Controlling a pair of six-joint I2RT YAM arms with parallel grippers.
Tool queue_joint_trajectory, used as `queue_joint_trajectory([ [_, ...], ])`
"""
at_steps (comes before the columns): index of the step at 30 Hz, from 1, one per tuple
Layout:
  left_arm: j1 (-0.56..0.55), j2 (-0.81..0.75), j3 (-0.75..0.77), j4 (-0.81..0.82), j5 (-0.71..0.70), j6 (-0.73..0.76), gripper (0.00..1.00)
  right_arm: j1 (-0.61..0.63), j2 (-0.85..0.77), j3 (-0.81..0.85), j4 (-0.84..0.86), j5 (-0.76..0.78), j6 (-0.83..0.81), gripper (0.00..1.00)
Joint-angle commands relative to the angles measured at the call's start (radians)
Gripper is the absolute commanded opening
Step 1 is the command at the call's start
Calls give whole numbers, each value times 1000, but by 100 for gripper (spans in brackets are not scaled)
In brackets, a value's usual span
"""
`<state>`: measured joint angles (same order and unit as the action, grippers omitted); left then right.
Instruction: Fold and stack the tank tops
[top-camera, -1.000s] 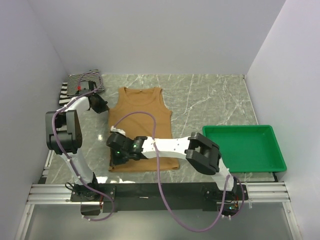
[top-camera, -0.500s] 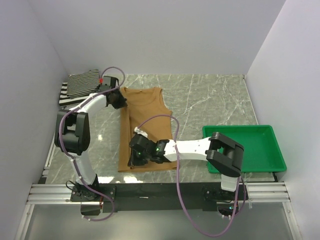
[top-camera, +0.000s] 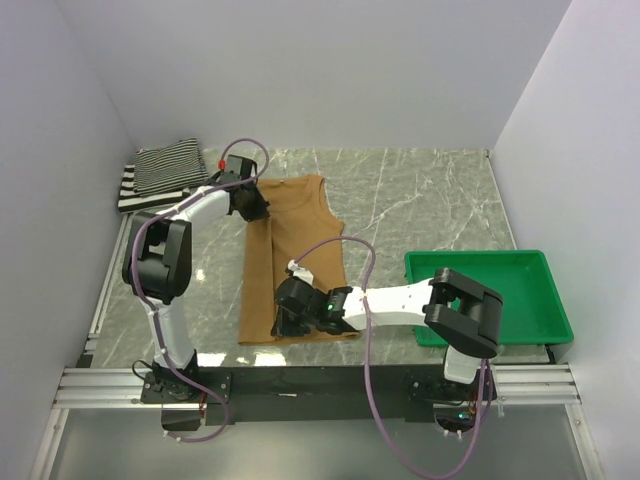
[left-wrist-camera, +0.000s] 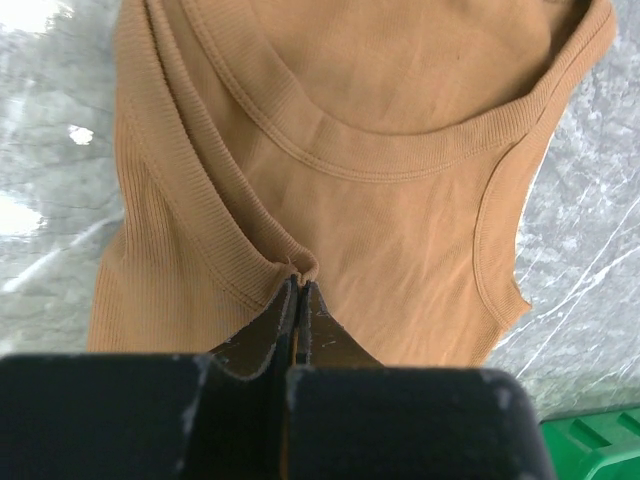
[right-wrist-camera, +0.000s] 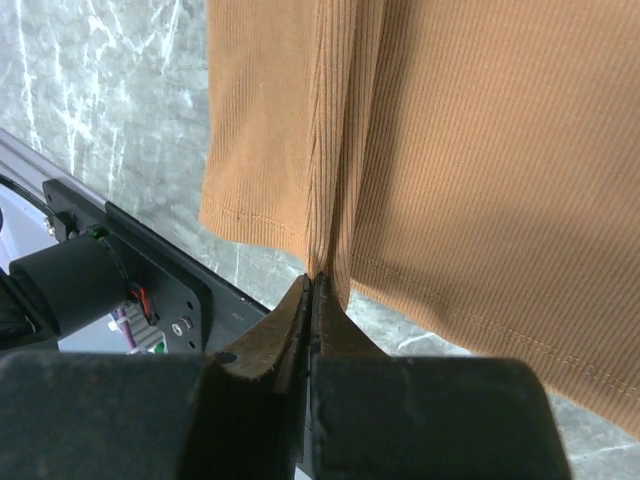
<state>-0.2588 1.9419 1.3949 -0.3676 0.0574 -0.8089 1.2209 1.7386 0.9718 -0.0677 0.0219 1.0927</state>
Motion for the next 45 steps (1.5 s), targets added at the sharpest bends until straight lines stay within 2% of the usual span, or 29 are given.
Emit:
queue_joint_trajectory([
  [1,-14,5,49,32,-17,-13,1,0,-50,-24,28,30,24,0],
  [12,-40,25,39,52,-13,2,1,0,-37,-81,62,27,44,0],
  [20,-48,31,30,78,9,22,16,2,-53,-105,66,36,53,0],
  [24,-54,29,29,102,30,42,29,2,-73,-108,46,62,49,11],
  [25,-56,34,33,105,35,46,32,3,-82,-110,42,70,47,17],
  [30,-57,23,26,145,81,56,37,0,-145,-117,-10,113,35,30],
  [32,-57,-1,18,168,93,54,40,-11,-212,-94,-99,185,4,35],
  [35,-57,-64,0,170,91,40,42,-96,-298,-85,-167,191,-56,38],
  [39,-59,-199,-98,159,62,1,38,-341,-352,-81,-187,132,-171,38],
  [45,-123,-397,-347,168,-13,-56,33,-572,-219,76,-264,118,-359,39],
])
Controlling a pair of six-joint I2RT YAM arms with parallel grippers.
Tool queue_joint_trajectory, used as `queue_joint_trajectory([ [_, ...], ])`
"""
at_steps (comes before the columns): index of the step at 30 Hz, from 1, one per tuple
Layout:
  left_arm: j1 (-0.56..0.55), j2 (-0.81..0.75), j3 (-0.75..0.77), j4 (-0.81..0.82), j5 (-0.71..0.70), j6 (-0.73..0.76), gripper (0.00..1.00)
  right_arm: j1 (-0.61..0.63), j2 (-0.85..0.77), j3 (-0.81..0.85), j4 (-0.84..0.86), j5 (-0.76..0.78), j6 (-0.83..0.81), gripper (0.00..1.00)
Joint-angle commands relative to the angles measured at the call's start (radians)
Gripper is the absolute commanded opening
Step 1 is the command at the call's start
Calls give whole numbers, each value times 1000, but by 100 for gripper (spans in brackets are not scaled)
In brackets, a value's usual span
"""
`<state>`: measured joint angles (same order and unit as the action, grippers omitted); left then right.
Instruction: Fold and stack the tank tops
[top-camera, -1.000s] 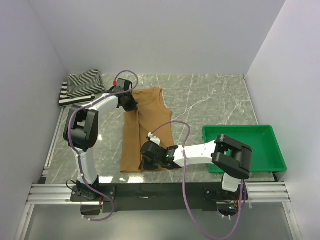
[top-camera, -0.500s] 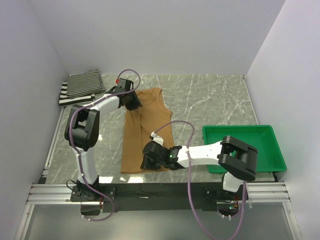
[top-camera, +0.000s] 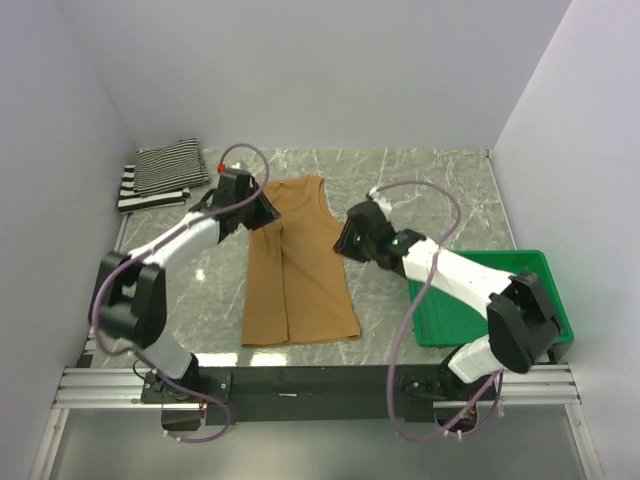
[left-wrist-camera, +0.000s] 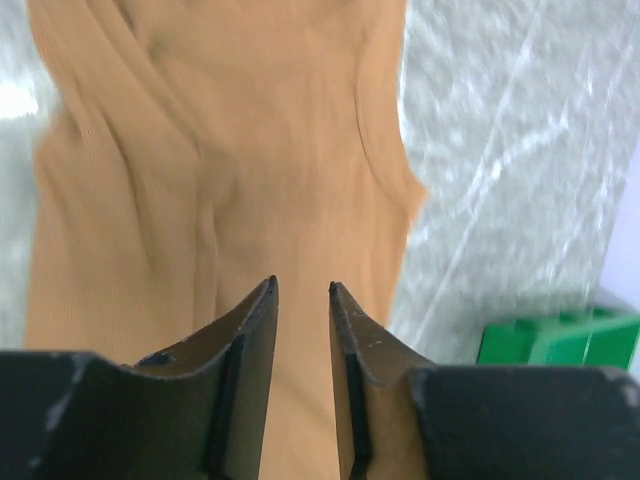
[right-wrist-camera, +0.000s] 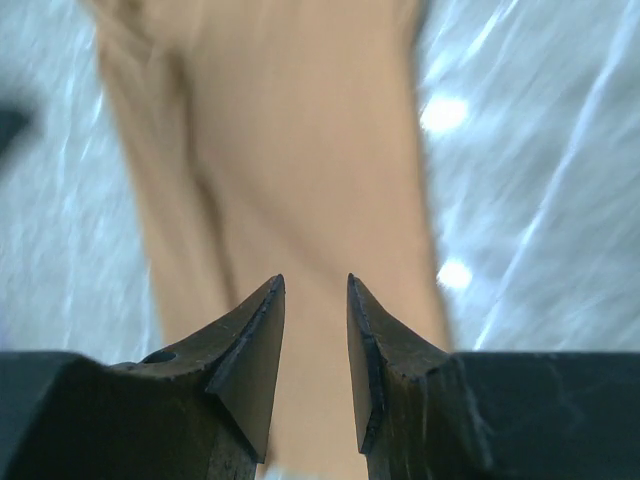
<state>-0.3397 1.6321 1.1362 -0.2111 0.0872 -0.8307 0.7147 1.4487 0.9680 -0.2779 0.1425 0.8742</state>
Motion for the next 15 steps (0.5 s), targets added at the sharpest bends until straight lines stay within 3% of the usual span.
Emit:
queue_joint_trajectory([
  [1,-53,-110,-123,22,-44,-44,32,-86,97,119,-41,-21,-164,39],
  [8,-165,-274,-402,1,-167,-168,27,-188,347,334,-73,-29,-300,41],
  [15,-176,-414,-592,-20,-207,-343,28,-204,524,480,-76,-55,-333,42],
])
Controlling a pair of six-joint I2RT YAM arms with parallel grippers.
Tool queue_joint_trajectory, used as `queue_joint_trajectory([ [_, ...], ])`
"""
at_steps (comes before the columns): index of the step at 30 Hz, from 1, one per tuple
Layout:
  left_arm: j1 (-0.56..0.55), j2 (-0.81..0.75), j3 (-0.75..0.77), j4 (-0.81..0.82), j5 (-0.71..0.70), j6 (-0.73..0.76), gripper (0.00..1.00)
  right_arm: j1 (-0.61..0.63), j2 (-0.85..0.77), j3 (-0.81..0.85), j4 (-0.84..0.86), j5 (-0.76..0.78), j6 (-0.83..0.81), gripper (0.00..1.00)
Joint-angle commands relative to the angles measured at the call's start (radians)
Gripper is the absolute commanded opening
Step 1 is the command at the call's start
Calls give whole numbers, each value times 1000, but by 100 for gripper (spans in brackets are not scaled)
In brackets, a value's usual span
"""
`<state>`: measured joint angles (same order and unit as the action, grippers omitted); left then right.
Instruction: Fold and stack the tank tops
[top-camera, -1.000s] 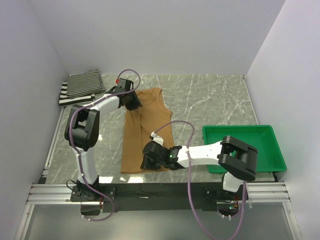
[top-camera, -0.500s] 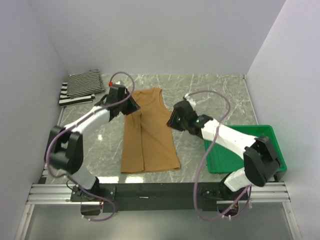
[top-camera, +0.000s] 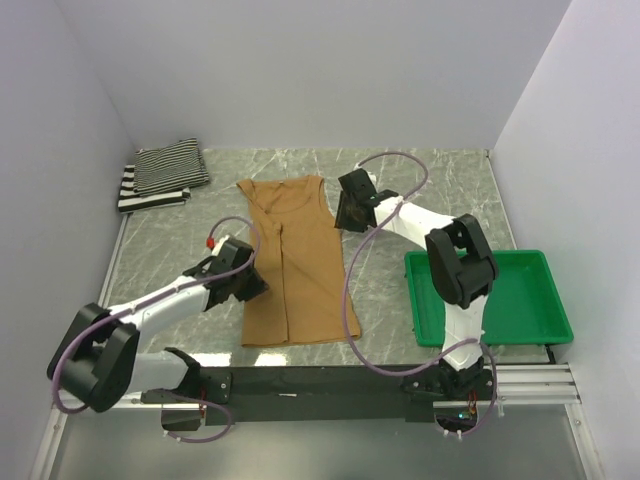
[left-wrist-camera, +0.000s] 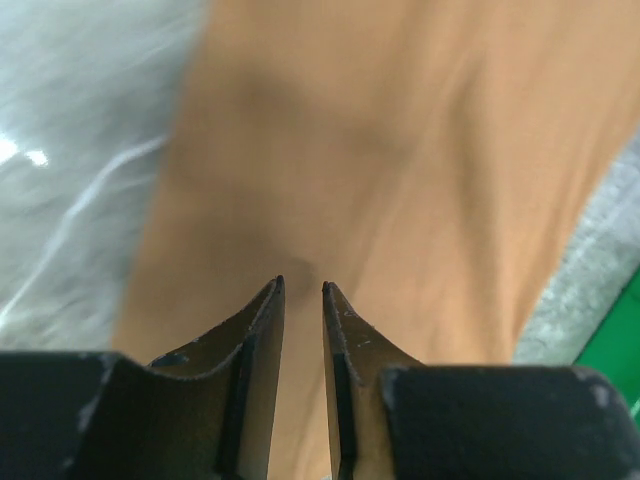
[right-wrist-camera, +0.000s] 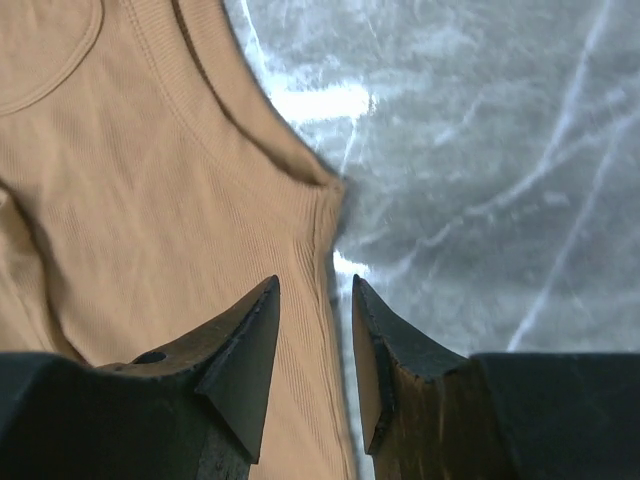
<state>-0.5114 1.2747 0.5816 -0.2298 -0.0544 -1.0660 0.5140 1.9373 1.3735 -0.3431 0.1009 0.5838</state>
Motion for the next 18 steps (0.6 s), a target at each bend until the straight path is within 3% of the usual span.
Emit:
queue_joint_trajectory([
  [1,-4,-64,-48,-22,-71,-121,28,-5,49,84,-11,-13,-39,42],
  [12,2,35,-45,-149,-134,-118,27,-5,187,136,-65,46,33,37],
  [18,53,146,33,-220,-185,-26,21,-31,146,18,-41,88,94,17],
])
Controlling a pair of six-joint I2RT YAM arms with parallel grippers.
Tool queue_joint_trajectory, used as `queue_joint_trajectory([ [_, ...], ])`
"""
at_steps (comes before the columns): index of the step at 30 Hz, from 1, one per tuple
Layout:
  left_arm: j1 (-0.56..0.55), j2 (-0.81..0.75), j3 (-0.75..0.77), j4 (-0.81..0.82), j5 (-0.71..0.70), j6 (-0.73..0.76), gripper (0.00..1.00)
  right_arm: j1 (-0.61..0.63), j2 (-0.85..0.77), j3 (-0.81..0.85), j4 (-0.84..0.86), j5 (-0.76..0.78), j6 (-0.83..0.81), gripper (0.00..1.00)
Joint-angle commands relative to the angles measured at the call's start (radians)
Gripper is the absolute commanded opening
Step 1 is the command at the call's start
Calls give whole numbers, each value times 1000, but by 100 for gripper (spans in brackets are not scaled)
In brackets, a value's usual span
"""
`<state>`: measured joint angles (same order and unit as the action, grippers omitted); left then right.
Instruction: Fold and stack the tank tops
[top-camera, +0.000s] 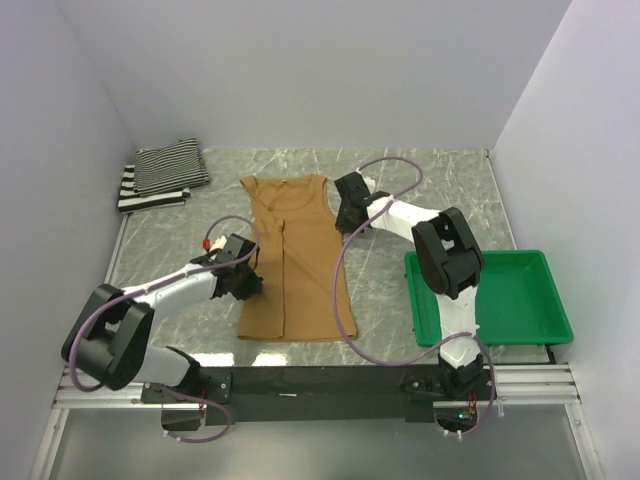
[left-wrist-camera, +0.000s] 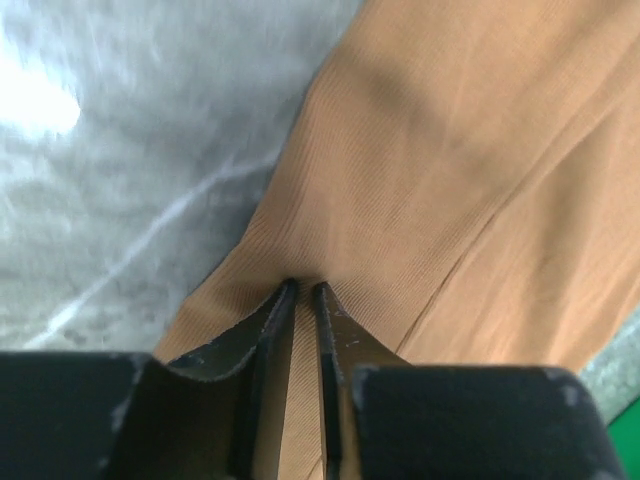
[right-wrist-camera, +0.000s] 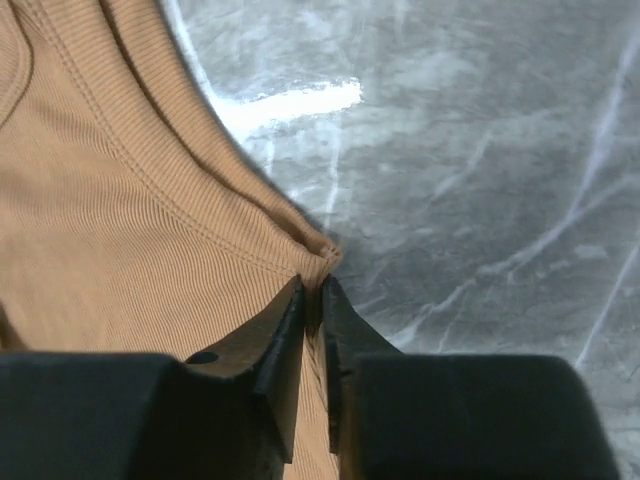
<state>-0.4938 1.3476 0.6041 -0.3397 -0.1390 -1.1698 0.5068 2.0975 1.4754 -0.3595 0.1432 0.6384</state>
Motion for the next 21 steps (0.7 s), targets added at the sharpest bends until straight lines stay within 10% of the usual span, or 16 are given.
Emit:
queue_joint_trajectory([
  [1,44,88,25,-126,-106,94,20,-28,-27,-105,-15,44,56,15],
  [13,146,208,151,-209,-166,318,18,-56,-283,-559,278,-91,216,20],
  [21,86,-11,177,-153,27,452,33,-57,-347,-593,326,-116,179,40],
])
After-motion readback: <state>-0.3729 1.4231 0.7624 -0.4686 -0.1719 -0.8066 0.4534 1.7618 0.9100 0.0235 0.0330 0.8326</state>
